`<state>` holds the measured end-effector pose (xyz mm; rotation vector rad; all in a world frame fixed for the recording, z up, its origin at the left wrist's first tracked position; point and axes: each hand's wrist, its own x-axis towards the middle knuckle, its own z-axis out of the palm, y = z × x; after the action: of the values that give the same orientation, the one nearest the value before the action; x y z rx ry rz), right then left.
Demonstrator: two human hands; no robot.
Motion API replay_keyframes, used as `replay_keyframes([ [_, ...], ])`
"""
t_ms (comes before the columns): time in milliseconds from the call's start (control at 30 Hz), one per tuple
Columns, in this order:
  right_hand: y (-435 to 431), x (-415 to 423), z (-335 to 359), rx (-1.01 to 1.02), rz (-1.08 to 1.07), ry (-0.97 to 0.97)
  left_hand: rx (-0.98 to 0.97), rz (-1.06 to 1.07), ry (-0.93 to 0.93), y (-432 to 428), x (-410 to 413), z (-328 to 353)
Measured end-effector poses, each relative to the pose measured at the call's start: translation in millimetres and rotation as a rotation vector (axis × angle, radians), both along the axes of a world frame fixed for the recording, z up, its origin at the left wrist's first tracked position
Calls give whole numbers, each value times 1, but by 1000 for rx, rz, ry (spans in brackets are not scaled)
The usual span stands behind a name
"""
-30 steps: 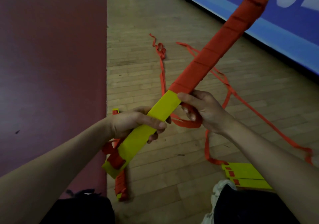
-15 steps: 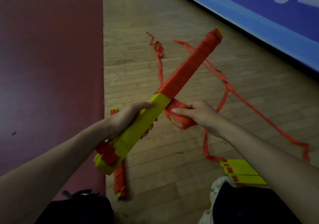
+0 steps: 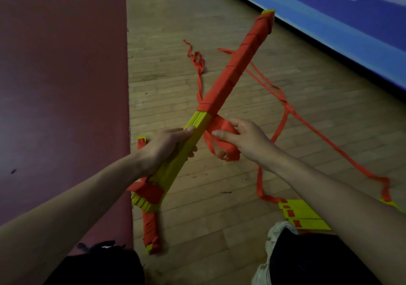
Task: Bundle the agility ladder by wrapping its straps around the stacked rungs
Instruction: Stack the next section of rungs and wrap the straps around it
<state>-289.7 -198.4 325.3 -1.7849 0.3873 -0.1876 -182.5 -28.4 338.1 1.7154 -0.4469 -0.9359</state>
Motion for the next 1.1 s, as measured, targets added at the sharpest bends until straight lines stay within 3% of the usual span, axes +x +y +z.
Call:
replay_keyframes([
  [333,26,8,15,-231,-190,9,53,57,-134,-12,-16,-11],
  [567,30,9,22,-171,-279,-13,-21,208,-199,-16,-27,-8],
  [867,23,10,27,-105,-307,-7,5,204,-736,-17,-31,-12],
  [967,20,5,23,35,-298,-65,20,144,-658,-17,-28,-7],
  [1100,12,1,27,203,-274,-155,-24,23,-246,-15,-19,13],
])
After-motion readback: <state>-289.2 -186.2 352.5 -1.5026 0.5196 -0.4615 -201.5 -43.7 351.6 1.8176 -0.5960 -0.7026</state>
